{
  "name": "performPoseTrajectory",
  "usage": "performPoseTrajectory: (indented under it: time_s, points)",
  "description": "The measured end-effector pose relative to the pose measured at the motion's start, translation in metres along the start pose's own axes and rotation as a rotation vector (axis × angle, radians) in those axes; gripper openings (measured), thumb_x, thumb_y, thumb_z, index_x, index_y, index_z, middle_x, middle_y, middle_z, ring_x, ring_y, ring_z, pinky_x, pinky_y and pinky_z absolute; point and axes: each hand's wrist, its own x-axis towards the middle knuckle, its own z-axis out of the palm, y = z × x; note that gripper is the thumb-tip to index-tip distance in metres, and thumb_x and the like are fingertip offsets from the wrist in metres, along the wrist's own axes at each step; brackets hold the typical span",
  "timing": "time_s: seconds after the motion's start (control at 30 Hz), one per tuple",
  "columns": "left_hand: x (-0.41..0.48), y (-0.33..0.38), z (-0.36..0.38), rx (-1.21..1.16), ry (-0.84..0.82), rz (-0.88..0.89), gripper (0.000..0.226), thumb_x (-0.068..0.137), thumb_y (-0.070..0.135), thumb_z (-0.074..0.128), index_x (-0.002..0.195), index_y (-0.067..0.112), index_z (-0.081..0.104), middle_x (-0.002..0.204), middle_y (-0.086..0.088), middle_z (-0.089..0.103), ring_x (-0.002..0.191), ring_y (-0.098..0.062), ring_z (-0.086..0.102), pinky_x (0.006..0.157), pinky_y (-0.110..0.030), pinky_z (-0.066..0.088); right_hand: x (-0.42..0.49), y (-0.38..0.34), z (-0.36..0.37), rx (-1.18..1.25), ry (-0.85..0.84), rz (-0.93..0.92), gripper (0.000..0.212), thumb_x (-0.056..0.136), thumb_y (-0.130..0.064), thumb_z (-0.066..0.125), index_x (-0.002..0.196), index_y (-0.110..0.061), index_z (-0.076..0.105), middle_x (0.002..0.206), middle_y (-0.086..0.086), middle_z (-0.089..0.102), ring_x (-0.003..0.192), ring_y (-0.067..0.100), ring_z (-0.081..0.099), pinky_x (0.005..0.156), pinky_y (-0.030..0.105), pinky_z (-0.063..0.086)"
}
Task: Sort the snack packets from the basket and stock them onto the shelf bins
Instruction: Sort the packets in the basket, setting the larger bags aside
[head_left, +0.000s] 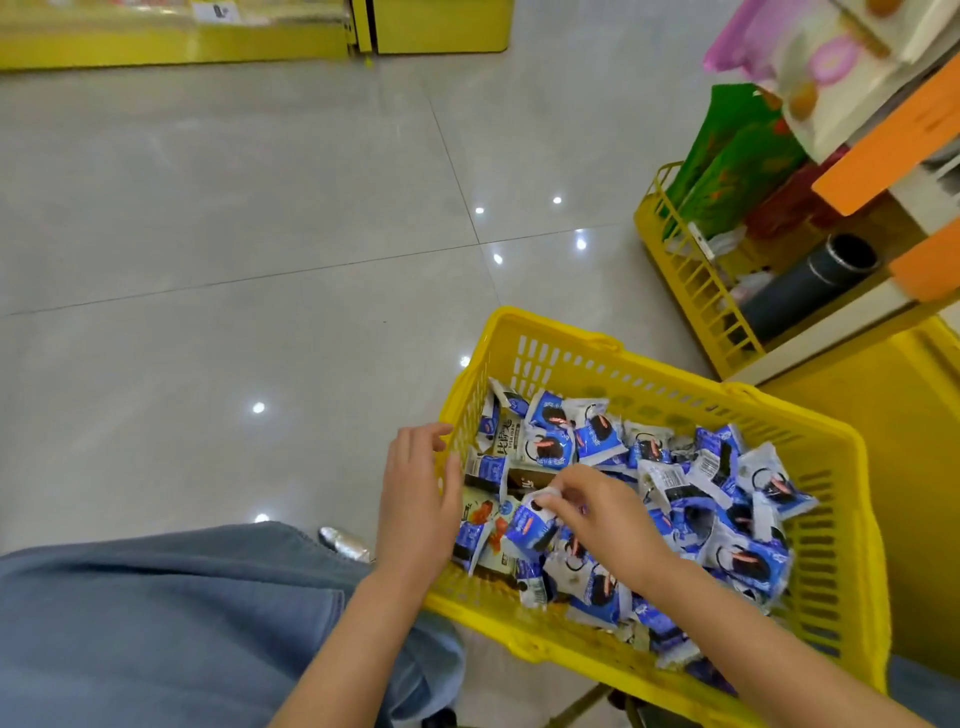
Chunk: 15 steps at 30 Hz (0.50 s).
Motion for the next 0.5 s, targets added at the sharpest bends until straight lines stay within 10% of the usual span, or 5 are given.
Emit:
performPoseTrajectory:
  time_s: [0.2,0.5]
  points:
    - [-0.010,0.023,-0.003,-0.386,-0.676,-0.091,0.035,0.080,0.044,0.067,0.112,0.042,0.052,0.097,0.028,0.061,0.085,0.011,0.056,0.073,-0.006,0.042,0.004,-0.037,-0.022,0.139,0.013,-0.168,0.028,0.087,-0.039,0.060,0.072,-0.015,0.058,0.062,-0.005,0.054,0.057,0.007,0.046,0.054,0.019,0.037]
    - [0.009,0.010,-0.031,-0.359,-0.236,-0.217,0.013,0.081,0.020,0.069,0.085,0.021,0.057,0.073,0.010,0.060,0.066,-0.002,0.056,0.060,-0.008,0.042,0.048,-0.022,0.014,0.327,0.137,0.023,0.017,0.097,-0.030,0.045,0.095,-0.026,0.061,0.079,-0.013,0.061,0.073,0.006,0.057,0.067,0.025,0.048]
